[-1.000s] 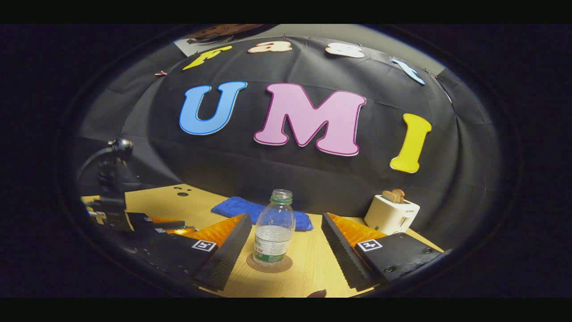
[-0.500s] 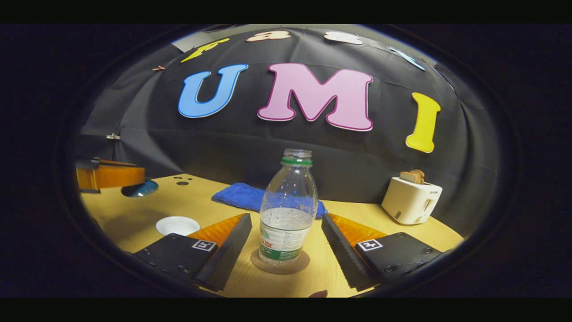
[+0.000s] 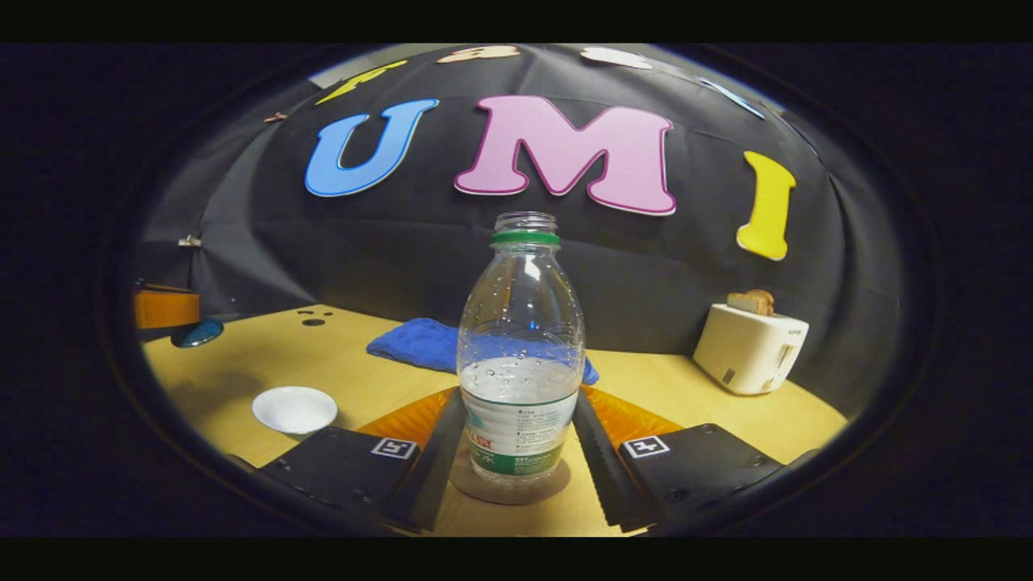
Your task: Open the teacup lid with one hand, grasp the water bottle and pour water into the teacup with the other hand; after pouring, place the water bottle on the coaster and then close the teacup lid.
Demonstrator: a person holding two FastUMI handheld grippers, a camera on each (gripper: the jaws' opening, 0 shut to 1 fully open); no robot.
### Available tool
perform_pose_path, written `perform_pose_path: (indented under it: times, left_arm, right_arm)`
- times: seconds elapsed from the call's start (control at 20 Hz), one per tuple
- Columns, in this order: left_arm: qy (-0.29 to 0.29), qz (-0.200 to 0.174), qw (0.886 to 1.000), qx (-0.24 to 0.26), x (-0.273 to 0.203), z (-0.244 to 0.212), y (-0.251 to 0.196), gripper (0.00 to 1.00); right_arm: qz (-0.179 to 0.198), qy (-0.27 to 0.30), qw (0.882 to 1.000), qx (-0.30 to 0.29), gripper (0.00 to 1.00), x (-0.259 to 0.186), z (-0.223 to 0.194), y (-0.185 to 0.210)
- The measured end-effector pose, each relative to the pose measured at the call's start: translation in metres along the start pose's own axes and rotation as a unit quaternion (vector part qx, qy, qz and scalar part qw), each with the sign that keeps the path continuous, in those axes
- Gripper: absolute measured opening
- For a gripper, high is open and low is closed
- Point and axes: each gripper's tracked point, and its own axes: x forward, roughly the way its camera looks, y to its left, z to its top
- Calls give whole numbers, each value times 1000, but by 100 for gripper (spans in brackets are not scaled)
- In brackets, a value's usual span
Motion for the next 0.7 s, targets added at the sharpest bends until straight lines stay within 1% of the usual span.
perform_pose_path:
  times: [0.05,0.1,0.15,0.2,0.25,0.3,0.35,0.45,0.55,0.6,0.65,0.7]
  left_arm:
    - [0,1,1000,1,-2,1,2,27]
    - [0,2,1000,2,-3,0,3,31]
    - [-1,3,1000,4,-4,1,5,27]
    - [-2,5,1000,5,-5,2,7,27]
    - [-3,8,1000,5,-6,2,10,27]
    - [-3,9,1000,5,-7,1,12,27]
    - [-4,11,1000,3,-8,2,14,27]
    - [-5,18,1000,1,-10,1,20,27]
    - [-4,23,1000,-4,-12,-1,26,27]
    - [-3,25,1000,-5,-13,-2,29,31]
    - [-1,28,1000,-7,-15,-4,32,27]
    - [0,31,1000,-7,-16,-5,35,31]
  right_arm:
    - [-11,-13,999,-38,77,-2,11,-6]
    - [-20,-23,996,-83,76,-6,20,-10]
    - [-24,-30,990,-132,77,-9,29,-10]
    - [-26,-34,982,-182,77,-12,33,-11]
    - [-27,-37,972,-228,74,-13,36,-12]
    - [-26,-41,962,-269,77,-15,41,-8]
    - [-21,-45,950,-307,77,-14,43,-3]
    - [-10,-51,915,-399,75,-15,44,4]
    - [-2,-57,895,-443,74,-14,44,13]
    - [3,-60,885,-462,74,-14,44,16]
    - [6,-62,872,-486,74,-14,45,20]
    - [8,-66,862,-503,72,-14,45,23]
